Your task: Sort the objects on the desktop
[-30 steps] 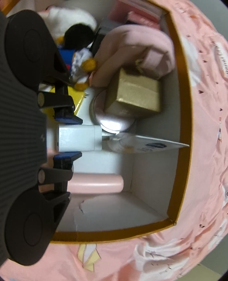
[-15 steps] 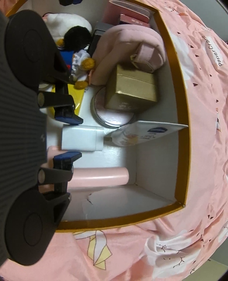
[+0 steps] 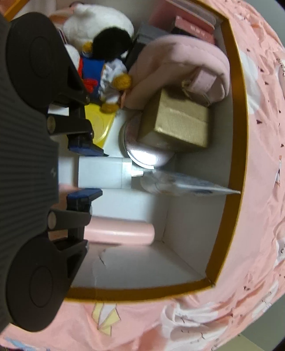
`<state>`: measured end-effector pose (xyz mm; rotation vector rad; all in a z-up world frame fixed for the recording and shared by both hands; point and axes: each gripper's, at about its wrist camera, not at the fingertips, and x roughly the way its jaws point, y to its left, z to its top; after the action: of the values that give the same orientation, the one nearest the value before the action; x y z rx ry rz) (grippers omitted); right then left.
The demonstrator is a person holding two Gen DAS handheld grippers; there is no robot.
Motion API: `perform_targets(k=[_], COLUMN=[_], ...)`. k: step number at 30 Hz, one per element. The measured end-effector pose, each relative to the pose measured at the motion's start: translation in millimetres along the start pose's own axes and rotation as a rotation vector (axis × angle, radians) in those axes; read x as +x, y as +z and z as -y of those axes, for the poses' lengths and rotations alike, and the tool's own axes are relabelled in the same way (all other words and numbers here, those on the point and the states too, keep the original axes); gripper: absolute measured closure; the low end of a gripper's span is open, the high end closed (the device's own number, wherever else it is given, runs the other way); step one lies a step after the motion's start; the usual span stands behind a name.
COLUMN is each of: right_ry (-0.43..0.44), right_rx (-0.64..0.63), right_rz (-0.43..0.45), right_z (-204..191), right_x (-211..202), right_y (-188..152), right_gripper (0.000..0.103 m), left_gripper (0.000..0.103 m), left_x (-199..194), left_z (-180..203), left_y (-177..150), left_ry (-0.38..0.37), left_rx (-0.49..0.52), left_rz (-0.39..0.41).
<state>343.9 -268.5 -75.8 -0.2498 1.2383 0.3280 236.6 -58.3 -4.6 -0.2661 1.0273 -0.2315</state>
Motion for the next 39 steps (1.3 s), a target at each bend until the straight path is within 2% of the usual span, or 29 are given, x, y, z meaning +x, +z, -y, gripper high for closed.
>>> perform_targets(k=[5, 13, 19, 20, 25, 27, 33, 39], right_ry=[-0.016, -0.015, -0.019, -0.023, -0.032, -0.029, -0.06, -0.077], right_rx=[0.019, 0.026, 0.064, 0.074, 0.11, 0.129, 0.139, 0.144], right_rz=[0.032, 0.114, 0.216, 0.241, 0.319, 0.339, 0.394, 0.436], right_z=[1.8, -9.6, -23.3, -26.5, -37.7, -43.8, -64.3, -69.6], right_x=[-12.5, -58.6, -98.6, -104.4, -126.4, -127.5, -127.1, -125.0], right_y=[-5.4, -24.5, -45.7, -50.1, -77.0, -85.1, -110.4, -127.7], right_gripper=[0.068, 0.068, 0.066, 0.065, 0.057, 0.051, 0.047, 0.044], left_gripper=[0.079, 0.077, 0.061, 0.055, 0.051, 0.043, 0.028, 0.027], left_x=[-0.5, -7.9, -24.4, -27.0, -34.4, -34.8, -33.1, -26.2], left_z=[1.6, 15.5, 26.0, 27.2, 30.9, 31.2, 25.0, 23.4], left_y=[0.4, -1.9, -6.6, -8.3, -17.9, -24.2, -43.2, -58.7], left_ry=[0.004, 0.032, 0.079, 0.079, 0.093, 0.112, 0.126, 0.153], left_rx=[0.008, 0.036, 0.089, 0.093, 0.102, 0.097, 0.065, 0.047], left_rz=[0.0, 0.013, 0.089, 0.104, 0.157, 0.186, 0.233, 0.224])
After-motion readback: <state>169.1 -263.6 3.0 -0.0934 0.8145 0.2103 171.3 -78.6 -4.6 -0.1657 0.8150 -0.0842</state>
